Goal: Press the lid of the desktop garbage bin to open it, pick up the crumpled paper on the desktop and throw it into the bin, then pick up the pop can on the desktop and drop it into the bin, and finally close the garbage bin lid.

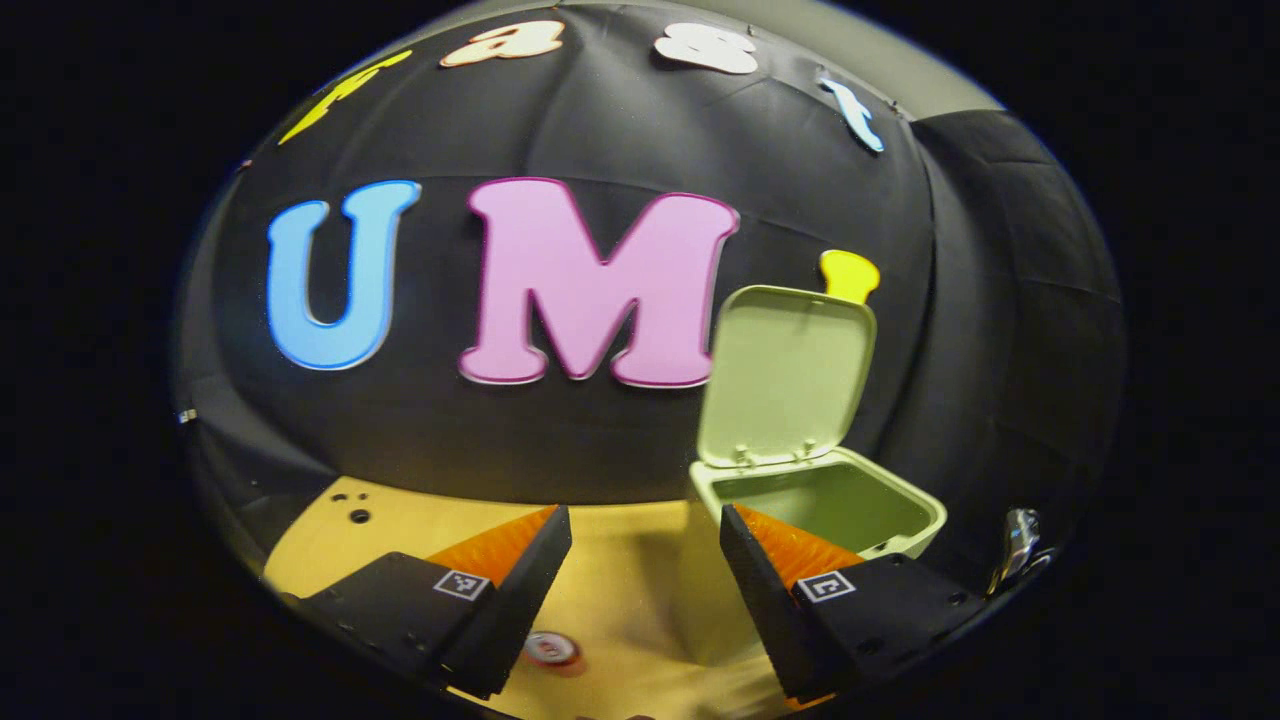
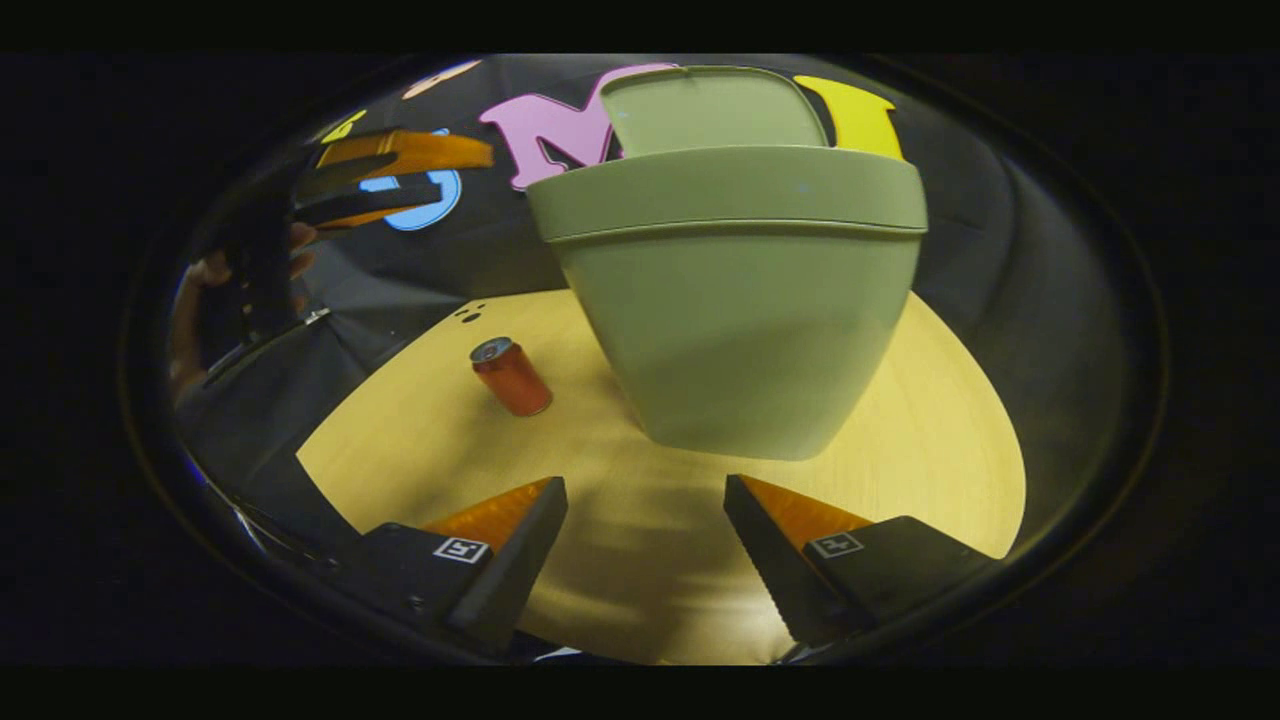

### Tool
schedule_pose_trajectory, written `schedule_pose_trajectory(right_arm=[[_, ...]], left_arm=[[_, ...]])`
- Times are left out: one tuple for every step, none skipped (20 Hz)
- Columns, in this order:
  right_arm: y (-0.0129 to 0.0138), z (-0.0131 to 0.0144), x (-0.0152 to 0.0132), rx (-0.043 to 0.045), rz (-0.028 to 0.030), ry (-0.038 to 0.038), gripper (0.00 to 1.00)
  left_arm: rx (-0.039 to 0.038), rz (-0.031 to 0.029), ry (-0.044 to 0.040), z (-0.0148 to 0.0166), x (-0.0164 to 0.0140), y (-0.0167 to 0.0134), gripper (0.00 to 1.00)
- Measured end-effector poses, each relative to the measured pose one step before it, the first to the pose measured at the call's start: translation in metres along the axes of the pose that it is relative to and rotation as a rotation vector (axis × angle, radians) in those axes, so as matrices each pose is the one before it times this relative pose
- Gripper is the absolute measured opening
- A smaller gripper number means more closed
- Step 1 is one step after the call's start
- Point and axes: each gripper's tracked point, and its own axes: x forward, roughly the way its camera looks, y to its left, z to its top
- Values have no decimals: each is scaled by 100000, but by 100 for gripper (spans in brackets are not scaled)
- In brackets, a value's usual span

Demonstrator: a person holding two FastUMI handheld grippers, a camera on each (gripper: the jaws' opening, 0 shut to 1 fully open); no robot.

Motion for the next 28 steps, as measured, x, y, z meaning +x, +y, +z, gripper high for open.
schedule_pose_trajectory(right_arm=[[710,-239,375,-477,1346,1743,99],[769,-131,217,-502,1703,1290,100],[770,108,426,-404,1206,415,100],[834,170,392,-652,1189,-175,100],[599,315,456,-832,861,-242,99],[727,214,583,-1120,778,-320,99],[852,167,492,-1201,959,-206,100],[972,202,597,-1370,910,-255,100],[850,377,754,-1686,628,-555,99],[824,309,682,-1386,498,-541,99],[727,322,761,-1416,289,-676,99],[632,358,851,-1419,-194,-466,99],[467,308,918,-1218,-570,-324,99],[439,371,921,-698,-400,-291,99],[514,419,1060,-760,-329,-598,99],[251,465,1024,-1541,-1093,-776,99],[117,331,1040,-1567,-960,-630,99],[316,260,1024,-1139,-393,-565,99],[126,279,1057,-606,-861,-432,99],[222,106,1005,123,-549,-260,99],[329,100,1023,508,-281,-39,100],[310,138,988,652,-394,83,100],[197,138,929,638,-347,-197,99],[236,-63,668,335,-417,-213,99],[3,232,834,189,-910,-230,99],[69,204,805,270,-704,-44,99],[179,19,748,359,-452,103,99],[-8,-117,596,223,-778,-5,99]], left_arm=[[683,4091,402,-641,-990,1976,96],[261,3757,904,-762,-969,1787,96],[-313,3625,1235,-829,-929,1758,96],[-976,3281,887,-845,-910,1649,96],[-1785,2996,517,-748,-796,1525,96],[-2405,2774,1634,-976,-646,1370,96],[-2490,2726,1966,-947,-577,1350,96],[-2386,2753,1235,-734,-447,1294,96],[-2316,2509,856,-763,-668,1430,96],[-1723,1596,590,-452,-571,1174,96],[-1026,1612,686,-621,-443,1115,96],[-516,1387,1225,-596,-365,1169,96],[-189,1218,1380,-631,-455,1166,96],[-155,1444,1410,-709,-366,1153,96],[-42,1129,1242,-728,-302,1144,96],[-273,1551,1236,-814,-287,1204,96],[-673,1313,1979,-836,-156,1189,98],[-1165,1102,1765,-856,-4,993,96],[-1518,467,2005,-798,11,736,96],[-1410,451,1464,-725,49,795,96],[-955,1225,1318,-544,179,895,96],[-888,1037,1087,-353,278,742,96],[-913,660,861,-375,50,535,96],[-840,451,482,-167,234,506,96],[-571,454,411,-106,151,411,96],[-206,590,378,-19,161,393,96],[17,348,201,-88,194,312,96],[188,155,151,10,116,240,96]])
